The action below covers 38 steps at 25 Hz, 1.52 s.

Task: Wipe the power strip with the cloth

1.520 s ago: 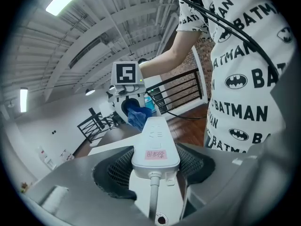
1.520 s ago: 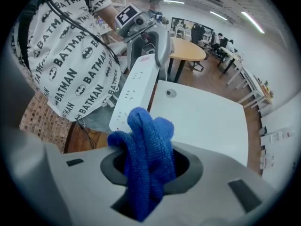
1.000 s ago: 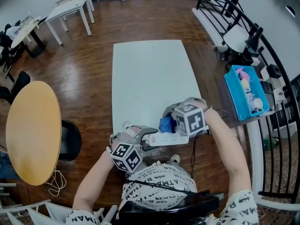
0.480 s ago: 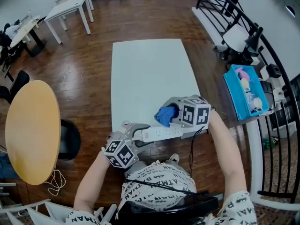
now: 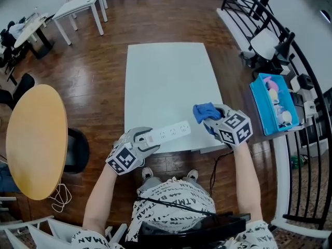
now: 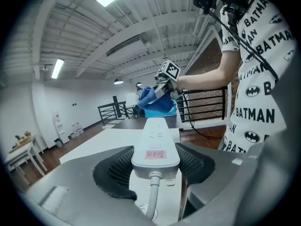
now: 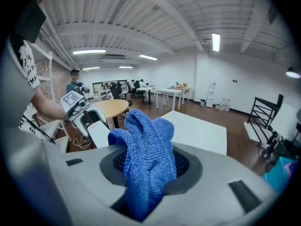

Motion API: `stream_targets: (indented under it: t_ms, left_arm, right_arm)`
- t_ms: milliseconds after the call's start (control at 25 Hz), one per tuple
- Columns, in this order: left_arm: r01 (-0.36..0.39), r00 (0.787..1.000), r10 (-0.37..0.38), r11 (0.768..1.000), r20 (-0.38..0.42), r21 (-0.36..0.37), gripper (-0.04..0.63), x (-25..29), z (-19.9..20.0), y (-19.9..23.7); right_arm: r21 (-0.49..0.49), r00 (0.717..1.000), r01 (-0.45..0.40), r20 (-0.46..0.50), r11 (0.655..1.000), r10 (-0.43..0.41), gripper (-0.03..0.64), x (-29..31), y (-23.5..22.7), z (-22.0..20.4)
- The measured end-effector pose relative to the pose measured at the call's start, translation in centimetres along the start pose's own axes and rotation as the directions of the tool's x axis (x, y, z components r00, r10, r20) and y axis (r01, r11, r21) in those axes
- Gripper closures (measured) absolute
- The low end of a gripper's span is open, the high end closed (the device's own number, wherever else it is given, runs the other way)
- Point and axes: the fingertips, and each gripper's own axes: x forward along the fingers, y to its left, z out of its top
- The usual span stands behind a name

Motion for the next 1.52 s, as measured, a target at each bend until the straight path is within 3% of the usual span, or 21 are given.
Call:
stream_targets:
  t_ms: [160,360,600,840,1160,1520]
  left_arm:
    - [0.024,0.999,-0.024,1.0,-0.022,-0.001,0.316,0.8,-0.7,0.1]
    - [0.01,1.0,-0.01,1.0,-0.005,-0.028,0.316,1.5,-0.7,0.5]
    - [0.012,1.0,-0.012,0.999,-0.01,-0.05,0.316,2.2,-1.5,0.8]
    - [0.018,0.998,-0.023,0.996,-0.061,-0.085,0.316,2.7,-5.0,1.9]
    - [0.064,0.988,-0.082,0.989,-0.131,-0.136,0.316,5.3,-9.9,3.9]
    - [0.138,0.97,-0.16,0.982,-0.182,-0.129,0.316,8.4,-12.6,6.2]
  right_arm:
    - [0.129,0.997,0.052,0.051,0.99,-0.059,0.474,-0.7,0.8,-1.4]
    - [0.218,0.993,0.077,0.074,0.973,-0.095,0.474,-0.3,2.9,-2.9]
    - [0.263,0.984,0.14,0.074,0.955,-0.165,0.474,-0.2,3.5,-4.2]
    - [0.324,0.981,0.16,0.052,0.933,-0.187,0.474,0.4,4.0,-6.0]
    - [0.357,0.974,0.212,0.002,0.91,-0.227,0.474,1.6,4.5,-7.2]
    - [0.376,0.959,0.277,-0.051,0.884,-0.279,0.474,2.1,5.4,-8.2]
